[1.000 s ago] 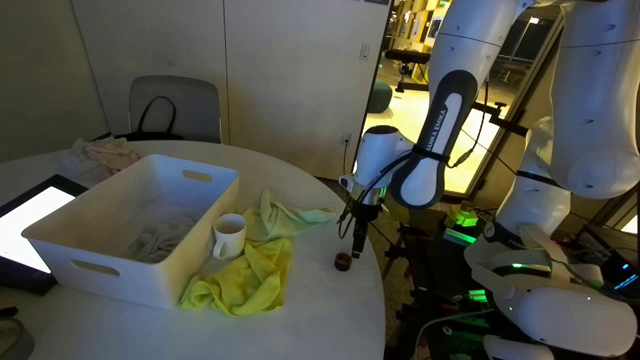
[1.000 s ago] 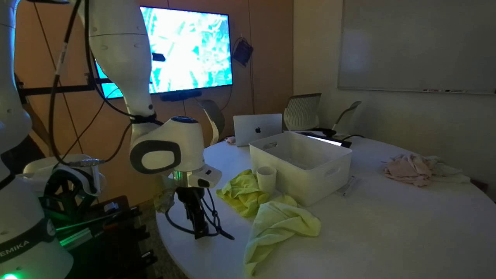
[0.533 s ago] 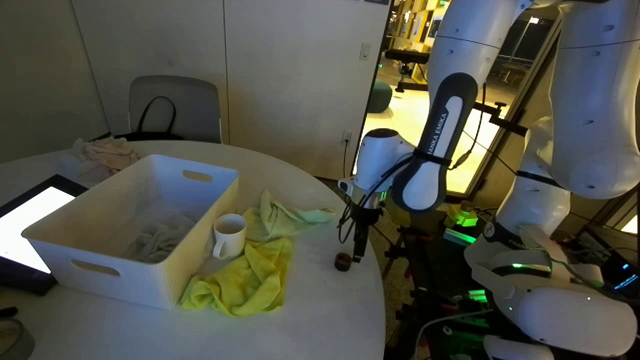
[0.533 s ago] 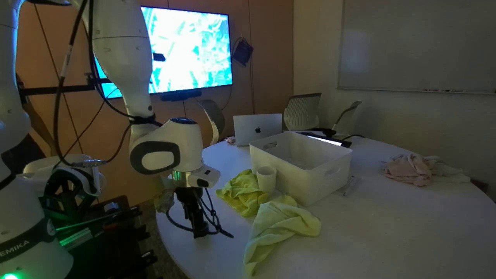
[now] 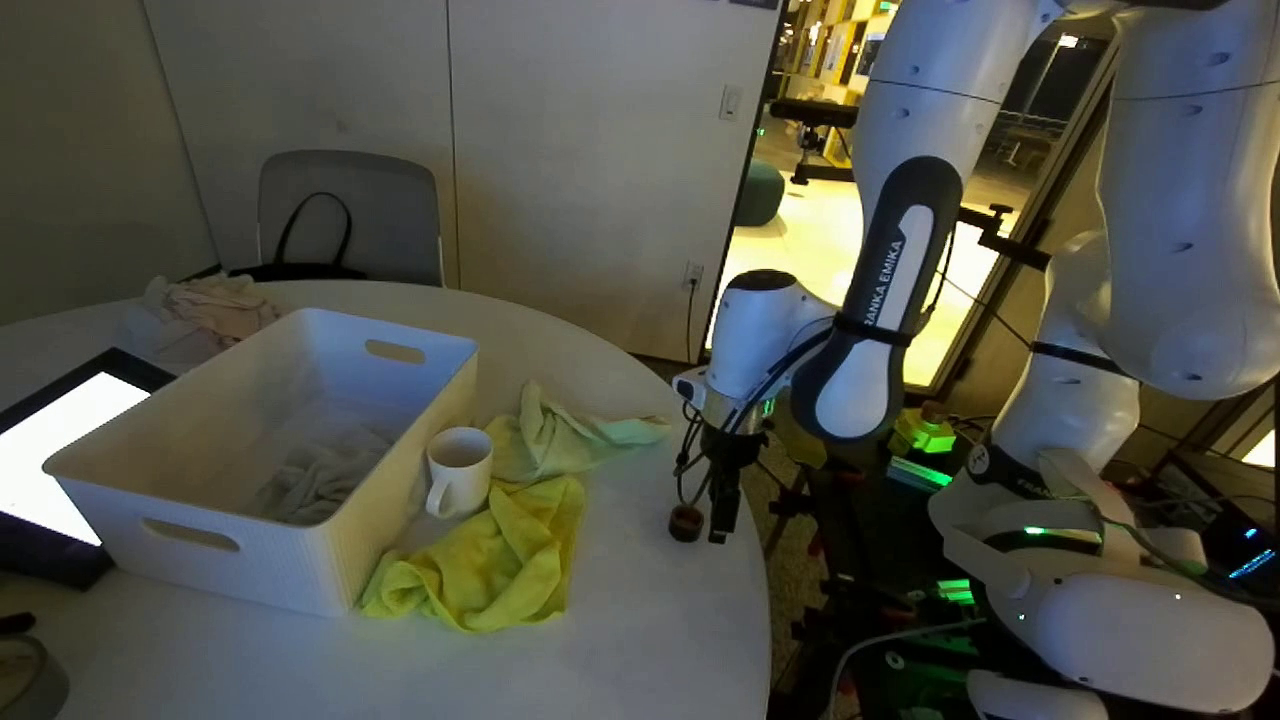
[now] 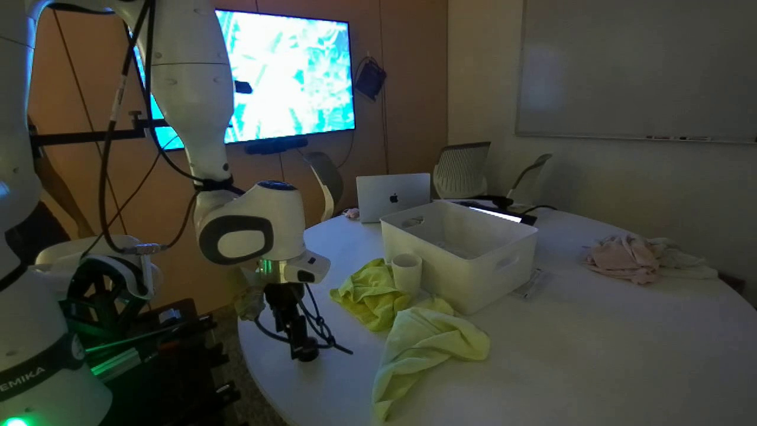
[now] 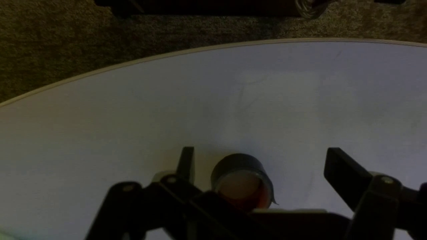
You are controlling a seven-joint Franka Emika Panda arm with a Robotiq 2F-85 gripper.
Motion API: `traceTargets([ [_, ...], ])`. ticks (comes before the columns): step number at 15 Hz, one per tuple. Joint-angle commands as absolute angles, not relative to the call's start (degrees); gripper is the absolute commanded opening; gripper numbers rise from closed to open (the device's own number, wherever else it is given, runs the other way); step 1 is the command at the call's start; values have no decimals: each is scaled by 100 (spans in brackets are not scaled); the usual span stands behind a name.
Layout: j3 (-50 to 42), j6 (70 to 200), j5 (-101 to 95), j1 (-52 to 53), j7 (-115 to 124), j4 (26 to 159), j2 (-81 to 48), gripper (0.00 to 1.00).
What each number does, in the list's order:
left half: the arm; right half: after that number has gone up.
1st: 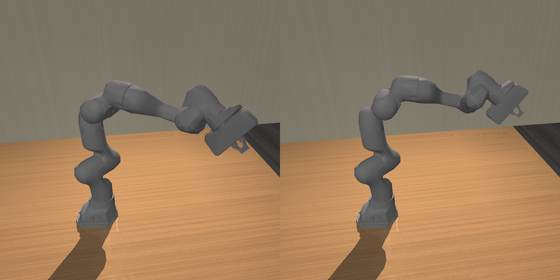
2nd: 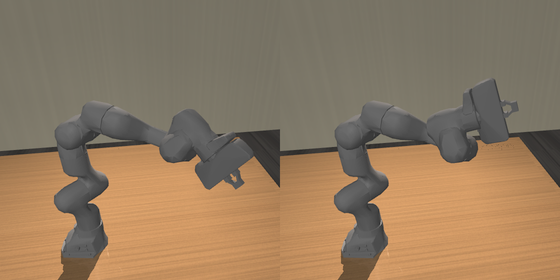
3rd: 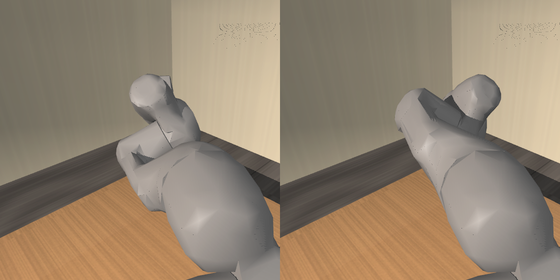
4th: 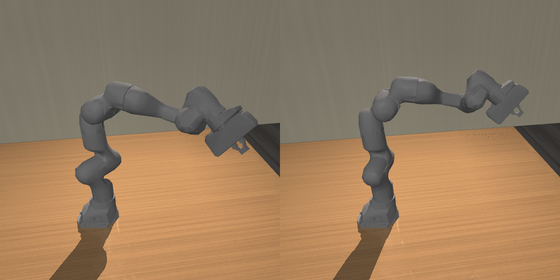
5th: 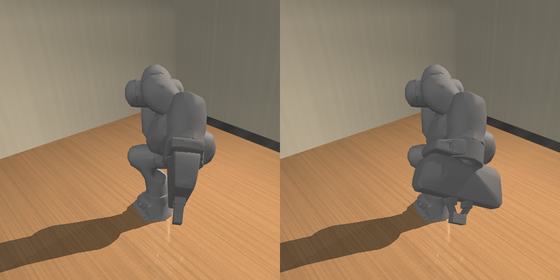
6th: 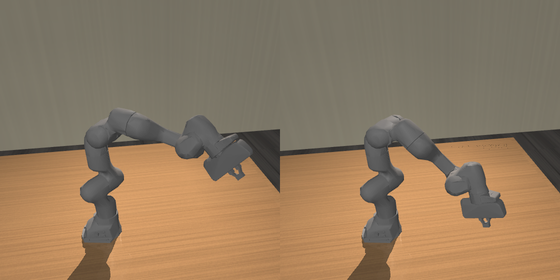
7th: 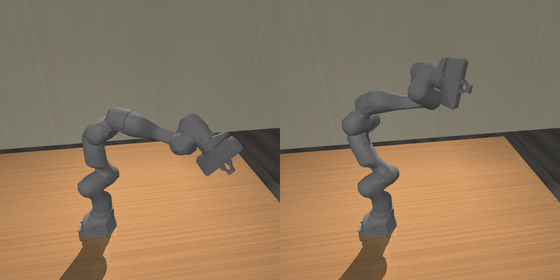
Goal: Pick up the yellow towel put it in the basket, pick up a black masking tape put it in the cup, pick up the light yellow towel put it in the basket, pick up the marker put it in the cup, pick up the white-brown towel put it in the basket and pick up the object put it in the cup
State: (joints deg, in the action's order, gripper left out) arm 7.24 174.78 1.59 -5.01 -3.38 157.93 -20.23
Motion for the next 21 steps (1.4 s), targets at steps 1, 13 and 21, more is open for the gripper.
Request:
traceTargets([
  [1, 603, 17618, 96, -274, -287, 15732, -2088, 100],
  [13, 749, 17541, 183, -666, -426, 15503, -2095, 100],
  [21, 479, 17525, 107, -624, -420, 15431, -2169, 100],
])
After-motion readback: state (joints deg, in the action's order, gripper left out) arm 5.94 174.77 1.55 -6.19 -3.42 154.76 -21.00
